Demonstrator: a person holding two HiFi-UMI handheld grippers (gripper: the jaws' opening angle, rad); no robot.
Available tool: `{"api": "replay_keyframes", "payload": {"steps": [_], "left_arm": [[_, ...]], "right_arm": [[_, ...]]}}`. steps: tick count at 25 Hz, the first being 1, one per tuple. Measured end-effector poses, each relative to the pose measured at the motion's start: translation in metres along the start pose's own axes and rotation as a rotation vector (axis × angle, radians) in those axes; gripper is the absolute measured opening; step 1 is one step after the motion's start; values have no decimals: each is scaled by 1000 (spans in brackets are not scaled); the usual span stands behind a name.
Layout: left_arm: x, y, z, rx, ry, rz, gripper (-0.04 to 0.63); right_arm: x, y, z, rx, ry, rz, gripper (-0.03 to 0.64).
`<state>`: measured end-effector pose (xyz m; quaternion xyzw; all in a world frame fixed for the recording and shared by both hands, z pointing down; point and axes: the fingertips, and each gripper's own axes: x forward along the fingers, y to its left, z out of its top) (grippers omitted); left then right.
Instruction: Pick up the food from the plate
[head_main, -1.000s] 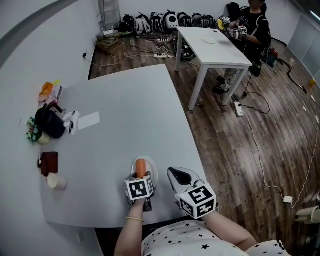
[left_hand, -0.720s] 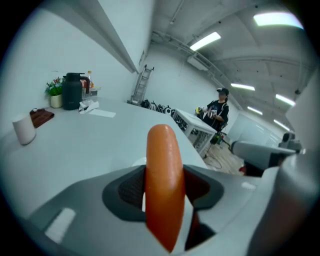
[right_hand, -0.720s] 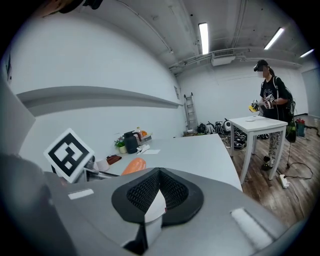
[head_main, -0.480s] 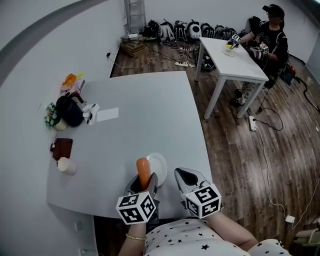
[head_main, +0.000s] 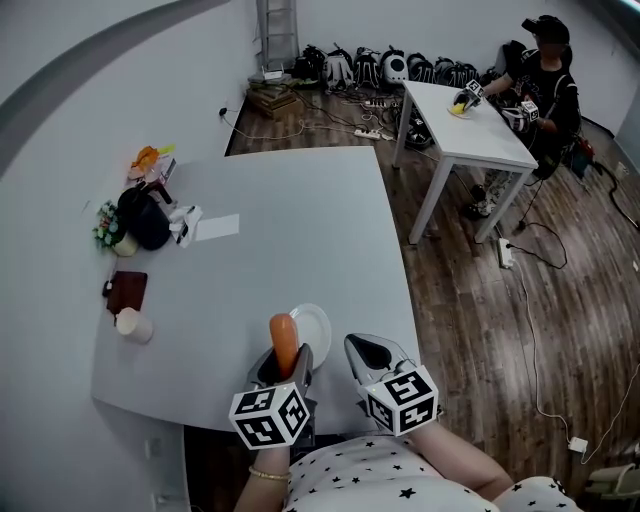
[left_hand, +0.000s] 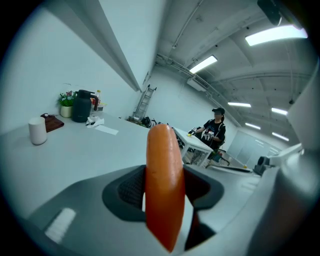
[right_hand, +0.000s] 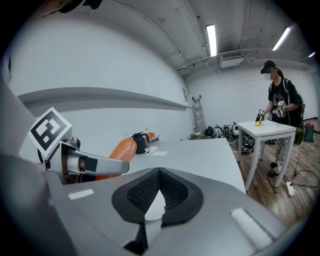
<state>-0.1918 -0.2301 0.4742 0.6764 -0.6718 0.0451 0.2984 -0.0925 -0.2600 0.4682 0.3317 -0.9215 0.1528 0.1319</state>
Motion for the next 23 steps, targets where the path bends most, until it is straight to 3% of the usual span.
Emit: {"api": "replay_keyframes", "payload": {"steps": [23], "left_arm": [[9,-9,7,27,5,-13,210]], "right_arm": [[-1,-6,7,-18,-23,-18,-2]]}}
